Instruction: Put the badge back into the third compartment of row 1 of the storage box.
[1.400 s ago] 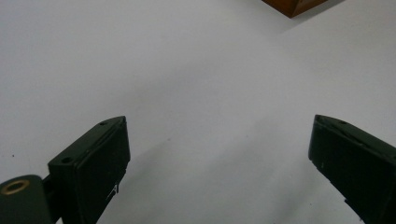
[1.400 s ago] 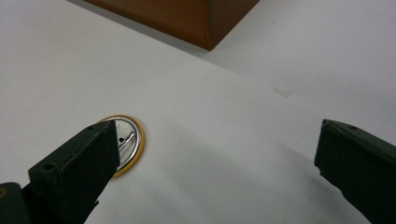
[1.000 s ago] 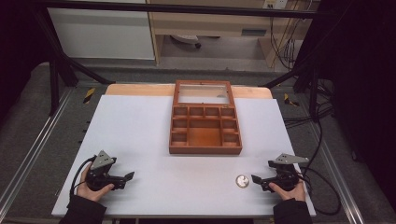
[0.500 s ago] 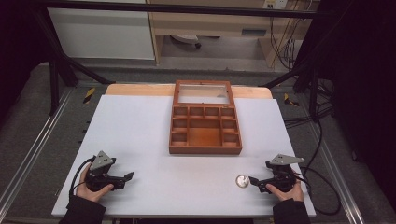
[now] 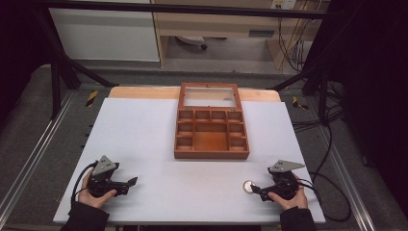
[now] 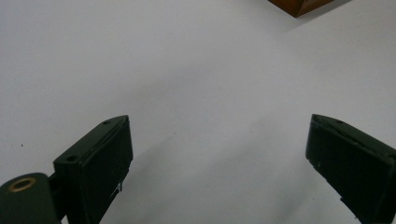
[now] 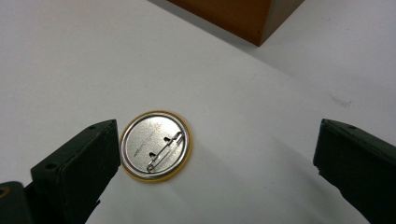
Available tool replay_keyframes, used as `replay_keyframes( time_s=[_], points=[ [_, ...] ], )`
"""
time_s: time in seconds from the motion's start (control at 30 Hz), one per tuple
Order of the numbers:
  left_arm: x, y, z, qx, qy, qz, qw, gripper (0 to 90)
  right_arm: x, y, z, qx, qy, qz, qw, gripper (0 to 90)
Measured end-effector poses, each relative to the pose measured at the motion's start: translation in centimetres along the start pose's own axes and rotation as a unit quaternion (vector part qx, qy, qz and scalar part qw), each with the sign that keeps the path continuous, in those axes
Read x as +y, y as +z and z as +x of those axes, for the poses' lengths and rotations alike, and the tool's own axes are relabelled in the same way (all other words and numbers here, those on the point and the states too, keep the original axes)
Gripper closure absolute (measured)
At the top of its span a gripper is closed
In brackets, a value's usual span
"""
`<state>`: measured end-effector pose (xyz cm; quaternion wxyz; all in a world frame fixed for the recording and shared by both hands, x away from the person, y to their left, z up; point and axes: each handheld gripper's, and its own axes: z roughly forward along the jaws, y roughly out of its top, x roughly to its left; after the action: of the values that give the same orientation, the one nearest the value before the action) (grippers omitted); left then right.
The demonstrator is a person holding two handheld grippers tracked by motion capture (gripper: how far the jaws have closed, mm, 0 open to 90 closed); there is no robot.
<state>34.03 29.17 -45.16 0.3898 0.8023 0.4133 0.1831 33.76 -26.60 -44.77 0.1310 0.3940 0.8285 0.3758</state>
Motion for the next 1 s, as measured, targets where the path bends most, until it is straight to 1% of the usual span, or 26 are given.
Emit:
replay_keyframes(
  time_s=[0.2,0.33,0.4,0.53,0.57,0.6,0.63,0.67,0.7,0.73,0.87,0.9,0.93,1.0],
  points=[
    [0.0,0.0,0.0,0.001,0.000,0.000,1.0000,7.0,0.4,0.4,0.7,-0.001,-0.006,0.007,1.0000,3.1],
    [0.0,-0.1,0.0,0.001,0.000,-0.001,1.0000,7.2,0.7,0.8,1.3,-0.002,-0.015,0.015,0.9998,3.4],
    [0.0,-0.1,0.0,0.002,-0.001,0.000,1.0000,7.3,0.8,0.9,1.5,0.001,-0.015,0.016,0.9998,4.1],
    [0.0,-0.1,0.0,0.002,-0.001,-0.001,1.0000,7.5,0.8,1.1,1.7,-0.003,-0.019,0.021,0.9996,5.6],
    [0.0,-0.1,0.0,0.003,-0.001,-0.001,1.0000,7.5,0.9,1.2,2.0,0.001,-0.026,0.024,0.9994,7.9],
    [0.0,-0.1,0.0,0.003,-0.001,-0.001,1.0000,7.5,0.9,1.2,2.0,0.001,-0.026,0.024,0.9994,7.9],
    [-0.1,-0.1,0.0,0.003,-0.001,-0.001,1.0000,7.5,1.0,1.3,2.2,0.008,-0.032,0.027,0.9991,11.6],
    [-0.1,-0.1,0.0,0.003,-0.001,-0.001,1.0000,7.5,1.1,1.4,2.4,0.011,-0.037,0.028,0.9989,13.1],
    [-0.1,-0.1,0.0,0.003,-0.001,-0.001,1.0000,7.6,1.1,1.4,2.4,0.011,-0.037,0.028,0.9989,13.1],
    [-0.1,-0.1,0.0,0.003,-0.001,-0.001,1.0000,7.6,1.1,1.5,2.6,0.018,-0.046,0.030,0.9983,17.8],
    [-0.1,-0.1,0.0,0.004,-0.001,-0.001,1.0000,7.6,1.0,1.5,2.7,0.020,-0.051,0.034,0.9979,24.2],
    [-0.1,-0.1,0.0,0.004,-0.001,-0.001,1.0000,7.7,1.0,1.5,2.7,0.020,-0.051,0.034,0.9979,24.2],
    [-0.1,-0.1,0.0,0.003,-0.001,-0.001,1.0000,7.7,1.0,1.5,2.7,0.022,-0.055,0.031,0.9978,27.8],
    [-0.1,-0.1,0.0,0.003,0.000,-0.001,1.0000,7.7,1.0,1.4,2.7,0.022,-0.057,0.031,0.9976,30.9]
  ],
)
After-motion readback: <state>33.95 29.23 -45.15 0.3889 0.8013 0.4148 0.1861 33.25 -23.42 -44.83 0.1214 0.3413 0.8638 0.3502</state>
